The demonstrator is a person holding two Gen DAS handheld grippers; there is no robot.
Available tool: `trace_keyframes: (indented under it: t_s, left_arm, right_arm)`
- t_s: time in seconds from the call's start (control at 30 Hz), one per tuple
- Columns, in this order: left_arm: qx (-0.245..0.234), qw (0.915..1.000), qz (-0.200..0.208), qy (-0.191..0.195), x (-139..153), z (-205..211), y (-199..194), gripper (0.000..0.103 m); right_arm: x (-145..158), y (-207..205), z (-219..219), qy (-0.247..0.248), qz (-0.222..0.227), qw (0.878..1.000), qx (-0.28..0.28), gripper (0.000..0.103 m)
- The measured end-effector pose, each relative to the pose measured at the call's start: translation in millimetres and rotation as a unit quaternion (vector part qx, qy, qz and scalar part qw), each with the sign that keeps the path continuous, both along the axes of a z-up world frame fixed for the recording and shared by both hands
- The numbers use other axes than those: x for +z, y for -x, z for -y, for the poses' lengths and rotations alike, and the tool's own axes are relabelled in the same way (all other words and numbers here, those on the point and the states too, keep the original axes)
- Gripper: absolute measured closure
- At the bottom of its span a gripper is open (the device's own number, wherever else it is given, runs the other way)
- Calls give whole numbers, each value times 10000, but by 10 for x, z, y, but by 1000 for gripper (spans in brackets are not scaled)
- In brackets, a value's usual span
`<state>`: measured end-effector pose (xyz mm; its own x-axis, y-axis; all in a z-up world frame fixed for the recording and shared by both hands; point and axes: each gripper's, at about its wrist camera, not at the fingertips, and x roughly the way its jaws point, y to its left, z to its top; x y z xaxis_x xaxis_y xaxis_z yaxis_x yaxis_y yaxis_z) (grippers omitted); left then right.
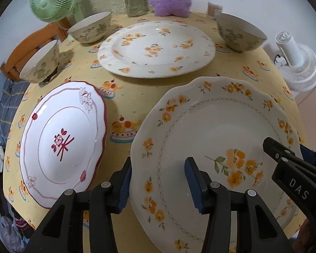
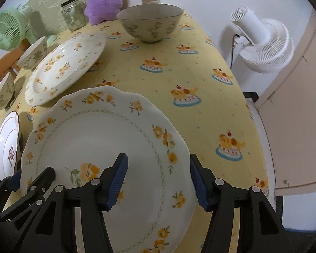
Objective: Organize plates and bowls
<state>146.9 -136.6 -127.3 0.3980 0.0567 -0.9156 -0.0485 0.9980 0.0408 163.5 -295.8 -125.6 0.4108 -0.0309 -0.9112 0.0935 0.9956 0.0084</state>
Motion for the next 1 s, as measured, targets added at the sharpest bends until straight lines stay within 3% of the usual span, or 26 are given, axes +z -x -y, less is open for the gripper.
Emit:
trace_keyframes:
  t_s: [0.37, 0.53, 0.63, 1.0]
  left_arm:
    - [68, 10000, -31, 51, -13, -21, -1, 52]
    - [-175, 9998, 132, 34, 81, 17, 65, 30]
    - [-275, 9994, 230, 26, 169, -12, 105, 29]
    - [-489, 9962, 712, 118, 562, -307, 263, 14]
  right_arm:
    - [-21, -25, -5, -64, -4, 9999, 84, 41]
    - [28, 44, -3, -141, 34, 9999, 24, 36]
    - [142, 138, -12, -265, 173, 9995, -49, 25]
    - [595, 454, -260, -108, 591, 9978, -263, 24]
